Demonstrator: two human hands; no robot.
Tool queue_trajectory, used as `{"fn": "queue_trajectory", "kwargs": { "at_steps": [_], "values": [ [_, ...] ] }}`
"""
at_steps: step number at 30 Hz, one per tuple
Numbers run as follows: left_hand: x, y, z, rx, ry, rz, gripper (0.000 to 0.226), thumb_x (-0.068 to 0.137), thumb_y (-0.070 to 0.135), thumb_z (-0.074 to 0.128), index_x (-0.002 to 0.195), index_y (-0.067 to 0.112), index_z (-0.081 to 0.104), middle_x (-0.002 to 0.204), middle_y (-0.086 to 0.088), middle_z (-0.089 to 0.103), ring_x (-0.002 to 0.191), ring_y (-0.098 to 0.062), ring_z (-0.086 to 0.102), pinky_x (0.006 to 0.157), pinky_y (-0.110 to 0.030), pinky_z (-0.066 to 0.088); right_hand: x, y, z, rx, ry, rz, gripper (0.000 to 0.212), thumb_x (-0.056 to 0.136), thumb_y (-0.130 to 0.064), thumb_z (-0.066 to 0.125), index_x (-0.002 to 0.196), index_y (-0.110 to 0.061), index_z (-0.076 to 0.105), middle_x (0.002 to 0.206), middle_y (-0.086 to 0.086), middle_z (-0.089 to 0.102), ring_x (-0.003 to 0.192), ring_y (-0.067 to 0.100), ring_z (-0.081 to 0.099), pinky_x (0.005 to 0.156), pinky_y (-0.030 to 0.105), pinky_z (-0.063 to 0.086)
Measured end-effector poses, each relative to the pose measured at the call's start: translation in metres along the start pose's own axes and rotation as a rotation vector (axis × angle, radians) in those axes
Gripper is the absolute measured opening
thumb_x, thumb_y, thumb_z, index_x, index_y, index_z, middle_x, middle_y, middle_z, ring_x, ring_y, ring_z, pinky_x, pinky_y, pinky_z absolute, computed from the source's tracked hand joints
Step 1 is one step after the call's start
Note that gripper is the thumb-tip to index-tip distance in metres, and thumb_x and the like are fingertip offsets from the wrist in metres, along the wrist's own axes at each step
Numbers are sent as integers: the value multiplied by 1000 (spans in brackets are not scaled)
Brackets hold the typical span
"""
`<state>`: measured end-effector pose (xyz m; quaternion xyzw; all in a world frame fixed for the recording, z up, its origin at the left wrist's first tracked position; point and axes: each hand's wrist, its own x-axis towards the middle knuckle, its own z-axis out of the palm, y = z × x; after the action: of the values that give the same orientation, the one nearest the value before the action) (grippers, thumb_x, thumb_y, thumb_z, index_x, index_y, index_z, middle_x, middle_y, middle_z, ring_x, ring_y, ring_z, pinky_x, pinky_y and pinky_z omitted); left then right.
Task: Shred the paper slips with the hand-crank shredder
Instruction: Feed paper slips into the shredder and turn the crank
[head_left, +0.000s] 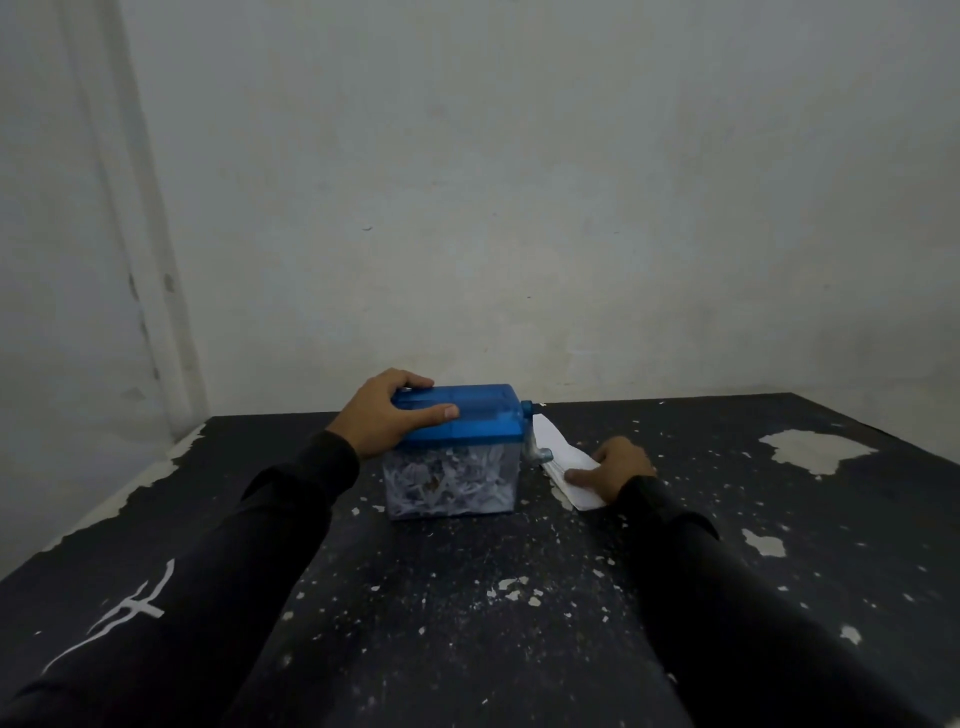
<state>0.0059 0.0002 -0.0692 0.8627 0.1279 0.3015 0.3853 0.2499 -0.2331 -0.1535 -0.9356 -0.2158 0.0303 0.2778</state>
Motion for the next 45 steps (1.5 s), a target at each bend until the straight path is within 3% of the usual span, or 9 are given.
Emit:
{"fn": "queue_trajectory", "kwargs": {
  "at_steps": [4, 8, 17, 23, 28, 31, 36, 42, 45],
  "values": [
    [-1, 1, 0, -24, -9, -3, 71, 68, 64, 84, 122, 21, 65, 117, 5, 63, 102, -7, 63, 76, -16, 48, -3, -1, -3, 81, 37, 25, 75, 73, -43, 88, 133, -9, 58, 131, 11, 63, 115, 28, 62, 94, 37, 51],
    [-2, 2, 0, -21, -15, -4, 73, 67, 68, 83, 121, 22, 65, 118, 5, 63, 102, -8, 63, 76, -16, 47, -1, 2, -2, 125, 38, 19, 72, 78, -40, 86, 136, -7, 58, 133, 13, 63, 117, 30, 62, 98, 39, 52],
    [-3, 4, -1, 6, -27, -10, 88, 55, 80, 75, 122, 24, 65, 118, 7, 62, 103, -7, 62, 78, -16, 47, -14, -5, -20, 404, 136, -182, 25, 97, -33, 64, 99, -8, 66, 89, 5, 64, 88, 24, 55, 65, 28, 40],
    [7, 15, -20, 167, -196, -67, 108, 48, 102, 56, 129, 30, 63, 129, 10, 59, 116, -10, 57, 99, -31, 44, -42, -48, -53, 669, 129, -377, 16, 99, -17, 61, 99, -3, 67, 95, 7, 68, 82, 19, 62, 59, 20, 50],
    [10, 42, -13, 107, -86, 23, 54, 88, 61, 67, 125, 23, 68, 122, 10, 66, 115, -9, 58, 98, -30, 42, -55, -89, -74, 775, 69, -501, 14, 97, -15, 65, 106, -4, 69, 95, 4, 67, 79, 13, 62, 56, 13, 51],
    [11, 64, 4, 4, -62, 112, 29, 99, 42, 63, 117, 21, 72, 110, 9, 72, 101, -7, 66, 88, -23, 49, -55, -126, -67, 906, -5, -504, 17, 95, -15, 70, 108, -4, 71, 100, 7, 73, 86, 22, 68, 69, 28, 59],
    [21, 67, 2, -49, 123, 157, 17, 101, 26, 64, 102, 12, 73, 91, -3, 74, 71, -12, 71, 62, -22, 52, -56, -178, -54, 962, -81, -514, 17, 95, -19, 69, 106, -6, 72, 108, 13, 74, 93, 26, 69, 81, 44, 58],
    [28, 54, -27, 91, 159, 129, 20, 102, 21, 61, 104, 6, 73, 95, -4, 71, 74, -16, 67, 56, -11, 46, -51, -190, -57, 726, -96, -539, 16, 95, -8, 67, 106, 2, 71, 91, 9, 70, 70, 12, 62, 53, 14, 48],
    [26, 51, -32, 83, 144, 121, 19, 103, 23, 60, 103, 9, 72, 92, 0, 70, 74, -15, 64, 61, -12, 45, -50, -194, -51, 680, -99, -568, 17, 96, -10, 67, 95, 6, 71, 88, 18, 71, 73, 19, 63, 70, 30, 60]
  ]
}}
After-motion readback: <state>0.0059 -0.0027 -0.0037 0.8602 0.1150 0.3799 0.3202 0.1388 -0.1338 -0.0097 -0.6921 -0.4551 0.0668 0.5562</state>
